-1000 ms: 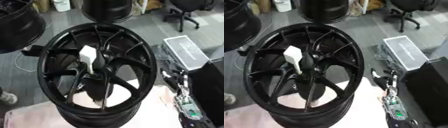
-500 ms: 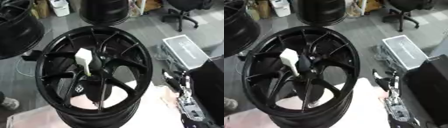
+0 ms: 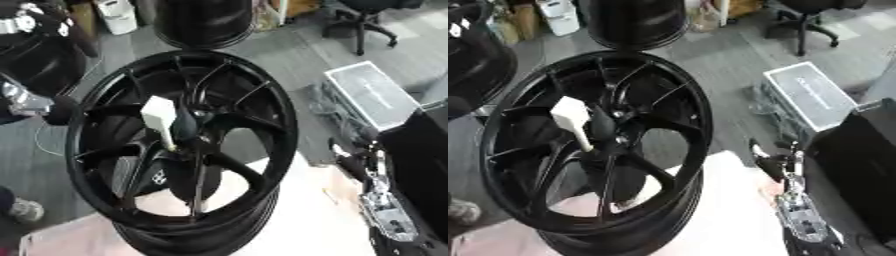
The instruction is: Pull the pin out of the wheel hub.
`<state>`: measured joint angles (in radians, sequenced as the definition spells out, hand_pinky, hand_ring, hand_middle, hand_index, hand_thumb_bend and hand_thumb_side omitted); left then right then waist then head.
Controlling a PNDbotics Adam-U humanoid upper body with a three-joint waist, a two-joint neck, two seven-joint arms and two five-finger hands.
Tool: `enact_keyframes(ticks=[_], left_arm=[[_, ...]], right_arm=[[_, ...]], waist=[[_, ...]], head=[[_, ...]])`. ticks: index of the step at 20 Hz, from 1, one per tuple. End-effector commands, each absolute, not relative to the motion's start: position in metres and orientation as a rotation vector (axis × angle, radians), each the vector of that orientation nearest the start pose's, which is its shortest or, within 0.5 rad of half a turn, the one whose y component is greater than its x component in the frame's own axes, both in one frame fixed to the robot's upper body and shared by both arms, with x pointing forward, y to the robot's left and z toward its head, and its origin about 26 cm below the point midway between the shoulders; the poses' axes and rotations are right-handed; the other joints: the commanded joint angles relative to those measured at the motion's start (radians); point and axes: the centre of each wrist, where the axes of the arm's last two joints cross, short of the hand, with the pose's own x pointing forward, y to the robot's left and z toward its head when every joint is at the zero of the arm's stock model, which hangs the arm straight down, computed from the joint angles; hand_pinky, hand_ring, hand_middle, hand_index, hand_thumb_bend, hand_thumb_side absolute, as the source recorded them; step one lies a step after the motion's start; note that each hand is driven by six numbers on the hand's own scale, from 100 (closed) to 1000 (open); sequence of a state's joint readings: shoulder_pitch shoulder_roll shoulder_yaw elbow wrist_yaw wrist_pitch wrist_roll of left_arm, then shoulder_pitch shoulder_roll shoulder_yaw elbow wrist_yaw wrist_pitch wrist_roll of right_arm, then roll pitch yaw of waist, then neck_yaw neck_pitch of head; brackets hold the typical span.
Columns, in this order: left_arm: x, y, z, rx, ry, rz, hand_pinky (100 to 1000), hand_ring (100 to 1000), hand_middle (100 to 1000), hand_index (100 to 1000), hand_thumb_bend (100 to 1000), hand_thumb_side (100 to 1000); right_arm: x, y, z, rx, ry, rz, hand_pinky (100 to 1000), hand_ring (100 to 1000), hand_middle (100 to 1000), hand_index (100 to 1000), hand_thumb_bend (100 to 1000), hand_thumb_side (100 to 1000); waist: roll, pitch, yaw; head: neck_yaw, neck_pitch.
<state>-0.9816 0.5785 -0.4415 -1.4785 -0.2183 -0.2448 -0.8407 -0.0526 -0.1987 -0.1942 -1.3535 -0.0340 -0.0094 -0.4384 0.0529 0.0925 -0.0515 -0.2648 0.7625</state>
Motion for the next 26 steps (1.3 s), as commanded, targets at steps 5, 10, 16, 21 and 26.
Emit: enact_keyframes(ticks=[5,10,16,21,26], left_arm=[[0.426,0.146,0.272,-0.206,2.008,2.902,758,639,716,790,465,493],[0.436,0.144,0.262,-0.285,1.944,2.932,769,634,741,809,440,470],[0.447,0.143,0.246,-0.315,1.904,2.958,767,630,733,799,386,426],[0.449,0.142,0.237,-0.271,1.864,2.977,758,610,670,745,305,375],[0.45,0.143,0.236,-0.22,1.903,2.965,733,547,528,603,266,342]], right_arm=[[0.282,-0.351,-0.027,-0.62,-1.445,-0.322,538,509,695,863,469,214],[0.282,-0.351,-0.028,-0.617,-1.442,-0.324,538,508,694,863,468,213],[0.283,-0.348,-0.028,-0.603,-1.446,-0.318,538,509,694,863,468,212],[0.283,-0.349,-0.028,-0.605,-1.446,-0.323,538,509,694,863,467,211],[0.283,-0.348,-0.028,-0.602,-1.446,-0.324,538,509,694,863,467,211]], waist=[[-0.003,-0.006,-0.035],[-0.001,-0.001,-0.053],[-0.001,0.002,-0.063],[0.0,0.003,-0.065],[-0.001,0.003,-0.063]], head=[[0.014,-0.016],[0.018,-0.022],[0.022,-0.027],[0.021,-0.027],[0.02,-0.026]])
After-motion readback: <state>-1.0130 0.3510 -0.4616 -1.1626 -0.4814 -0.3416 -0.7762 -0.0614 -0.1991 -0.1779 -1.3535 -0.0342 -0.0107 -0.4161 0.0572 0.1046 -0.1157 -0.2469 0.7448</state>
